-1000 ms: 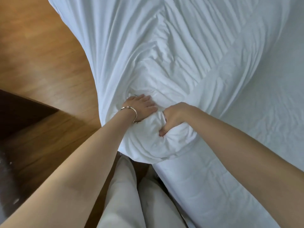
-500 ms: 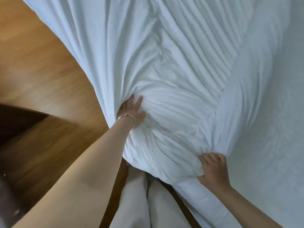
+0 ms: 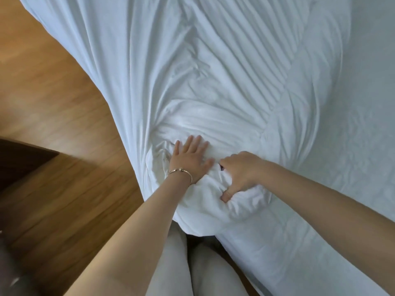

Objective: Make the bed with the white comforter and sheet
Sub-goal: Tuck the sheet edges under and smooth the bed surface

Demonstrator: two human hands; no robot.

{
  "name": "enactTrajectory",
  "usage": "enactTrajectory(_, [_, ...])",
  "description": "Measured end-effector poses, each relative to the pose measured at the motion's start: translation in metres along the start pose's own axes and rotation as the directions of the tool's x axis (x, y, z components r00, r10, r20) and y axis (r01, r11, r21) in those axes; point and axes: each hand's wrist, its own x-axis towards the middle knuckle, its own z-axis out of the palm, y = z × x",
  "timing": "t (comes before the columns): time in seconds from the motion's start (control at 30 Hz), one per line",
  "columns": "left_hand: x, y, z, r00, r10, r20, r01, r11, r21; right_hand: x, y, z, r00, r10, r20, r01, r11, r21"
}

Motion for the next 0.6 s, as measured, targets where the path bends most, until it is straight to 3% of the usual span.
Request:
enactTrajectory(0.1, [0.001,0.001,0.006,0.998,-0.055,0.034,0.055,0.998,-0.003,0.006,-0.007,0.018,1.000,0.017,0.024,-0.015,0.996,-0.086])
enactTrajectory(0.23, [0.012,0.005,0.004,0.989,-0.085,0.121,0.095,0.992,-0.080,-0.025,-0.004,0.055,0.949,0.089,-0.304,-0.112,0.992,-0.059])
enactTrajectory(0.33, [0.014,0.001,0.008,0.986,-0.096,0.135,0.110,0.988,-0.104,-0.074,0.005,0.102,0.789,0.125,-0.601,-0.135,0.990,0.029])
enactTrajectory(0.43, [0.003,0.002,0.027,0.981,-0.187,0.054,0.193,0.974,-0.123,-0.141,0.025,0.199,0.578,0.099,-0.810,-0.034,0.995,0.097])
enactTrajectory(0.53, [-0.010,0.019,0.037,0.963,-0.267,0.038,0.270,0.950,-0.157,-0.175,0.047,0.250,0.620,0.176,-0.765,-0.076,0.983,0.165])
enactTrajectory(0.6, [-0.010,0.034,0.034,0.934,-0.352,0.064,0.357,0.929,-0.099,-0.172,0.055,0.241,0.702,0.154,-0.695,-0.069,0.986,0.149])
